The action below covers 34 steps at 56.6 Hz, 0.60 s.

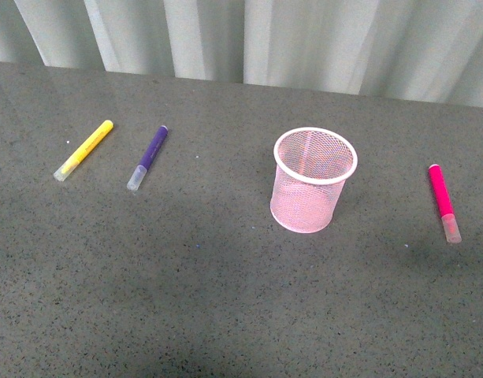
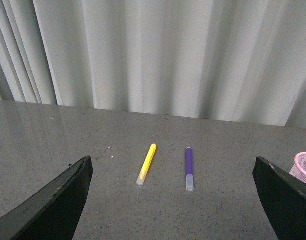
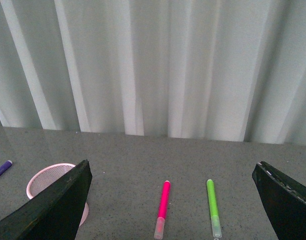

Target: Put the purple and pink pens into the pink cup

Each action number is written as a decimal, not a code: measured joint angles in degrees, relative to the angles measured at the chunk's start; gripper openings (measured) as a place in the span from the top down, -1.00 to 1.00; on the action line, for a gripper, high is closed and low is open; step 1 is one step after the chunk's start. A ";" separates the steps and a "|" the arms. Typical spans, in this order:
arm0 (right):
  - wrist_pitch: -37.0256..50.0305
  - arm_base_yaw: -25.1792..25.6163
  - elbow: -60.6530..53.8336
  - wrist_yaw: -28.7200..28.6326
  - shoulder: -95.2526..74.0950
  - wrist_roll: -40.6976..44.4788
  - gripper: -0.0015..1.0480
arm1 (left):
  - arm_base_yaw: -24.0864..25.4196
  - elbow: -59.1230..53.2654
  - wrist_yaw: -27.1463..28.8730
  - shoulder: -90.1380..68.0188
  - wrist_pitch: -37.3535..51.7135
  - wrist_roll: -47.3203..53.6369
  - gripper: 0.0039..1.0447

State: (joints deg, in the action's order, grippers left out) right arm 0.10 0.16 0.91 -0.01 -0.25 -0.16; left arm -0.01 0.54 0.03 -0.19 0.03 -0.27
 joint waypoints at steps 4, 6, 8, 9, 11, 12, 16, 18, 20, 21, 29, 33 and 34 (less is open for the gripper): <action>0.00 0.00 0.00 0.00 0.00 0.00 -0.87 | 0.00 0.00 0.00 0.00 0.00 0.00 -0.88; 0.00 0.00 0.00 0.00 0.00 0.00 -0.87 | 0.00 0.00 0.00 0.00 0.00 0.02 -0.88; 0.00 0.00 0.00 0.00 0.00 0.00 -0.87 | 0.00 0.00 0.00 0.00 0.00 0.00 -0.88; 0.00 0.00 0.00 0.00 0.00 0.00 -0.87 | 0.00 0.00 0.00 0.00 0.00 0.00 -0.88; 0.00 0.00 0.00 0.00 0.00 0.00 -0.87 | 0.00 0.00 0.00 0.00 0.00 0.00 -0.88; 0.00 0.00 0.00 0.00 0.00 0.00 -0.87 | 0.00 0.00 0.00 0.00 0.00 0.00 -0.88; 0.00 0.00 0.00 0.00 0.00 0.00 -0.87 | 0.00 0.00 0.00 0.00 0.00 0.00 -0.88; 0.00 0.00 0.00 0.00 0.00 0.00 -0.87 | 0.00 0.00 0.00 0.00 0.00 0.02 -0.88; 0.00 0.00 0.00 0.00 0.00 0.00 -0.87 | 0.00 0.00 0.00 0.00 0.00 0.00 -0.88; 0.00 0.00 0.00 0.00 0.00 0.00 -0.87 | 0.00 0.00 0.00 0.00 0.00 0.00 -0.88; 0.00 0.00 0.00 0.00 0.00 0.00 -0.87 | 0.00 0.00 0.00 0.00 0.00 0.00 -0.88; 0.00 0.00 0.00 0.00 0.00 0.00 -0.87 | 0.00 0.00 0.00 0.00 0.00 0.00 -0.88; 0.00 0.00 0.00 0.00 0.00 0.00 -0.87 | 0.00 0.00 0.00 0.00 0.00 0.00 -0.88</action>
State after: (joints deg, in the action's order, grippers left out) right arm 0.10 0.16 0.91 -0.01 -0.25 -0.16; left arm -0.01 0.54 0.03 -0.19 0.03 -0.27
